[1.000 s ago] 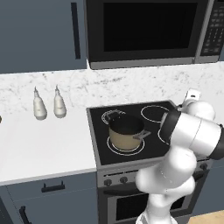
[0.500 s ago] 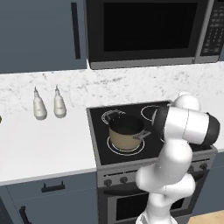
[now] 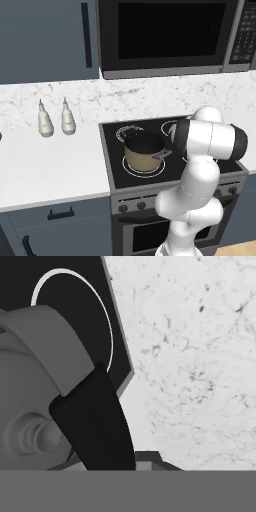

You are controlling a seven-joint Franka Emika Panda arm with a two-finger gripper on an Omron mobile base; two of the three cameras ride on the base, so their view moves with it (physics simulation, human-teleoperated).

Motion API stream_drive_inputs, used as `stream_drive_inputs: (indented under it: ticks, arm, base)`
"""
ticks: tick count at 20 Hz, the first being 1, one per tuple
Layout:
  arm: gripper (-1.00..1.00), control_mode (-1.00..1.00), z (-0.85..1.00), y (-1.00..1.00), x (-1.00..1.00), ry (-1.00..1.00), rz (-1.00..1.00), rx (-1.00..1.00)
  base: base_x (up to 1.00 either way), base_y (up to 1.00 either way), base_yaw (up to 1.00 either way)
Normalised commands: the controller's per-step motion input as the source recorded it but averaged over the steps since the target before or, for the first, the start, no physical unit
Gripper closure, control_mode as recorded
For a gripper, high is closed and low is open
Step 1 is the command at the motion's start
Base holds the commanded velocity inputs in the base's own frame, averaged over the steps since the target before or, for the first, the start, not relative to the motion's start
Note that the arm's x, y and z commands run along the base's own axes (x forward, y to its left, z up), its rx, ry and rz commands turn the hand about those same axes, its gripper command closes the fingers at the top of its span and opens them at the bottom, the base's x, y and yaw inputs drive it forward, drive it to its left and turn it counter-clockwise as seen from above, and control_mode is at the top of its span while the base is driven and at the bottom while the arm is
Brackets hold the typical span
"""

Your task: Pick the kettle from the counter and place it on a stove burner. Then turn the burner on.

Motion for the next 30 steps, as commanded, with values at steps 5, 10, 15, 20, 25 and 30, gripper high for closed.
stream_drive_inputs:
  ticks: [5,10,15,20,25,30]
  arm:
    - [1.00,-1.00,-0.05,-0.37,0.00,-0.01,0.00,-0.02]
    - [1.00,-1.00,0.00,0.00,0.00,0.00,0.00,0.00]
    - [-1.00,-1.00,0.00,0.00,0.00,0.00,0.00,-0.01]
    - [-1.00,-1.00,-0.04,0.00,-0.04,0.01,0.00,0.00]
    - [-1.00,-1.00,-0.22,0.00,-0.35,0.10,0.00,-0.01]
    - [-1.00,-1.00,0.01,0.00,-0.53,0.06,0.00,0.00]
  base:
    - [0.00,0.00,0.00]
    - [0.00,0.00,0.00]
    - [0.00,0.00,0.00]
    - [0.00,0.00,0.00]
    - [0.00,0.00,0.00]
    - [0.00,0.00,0.00]
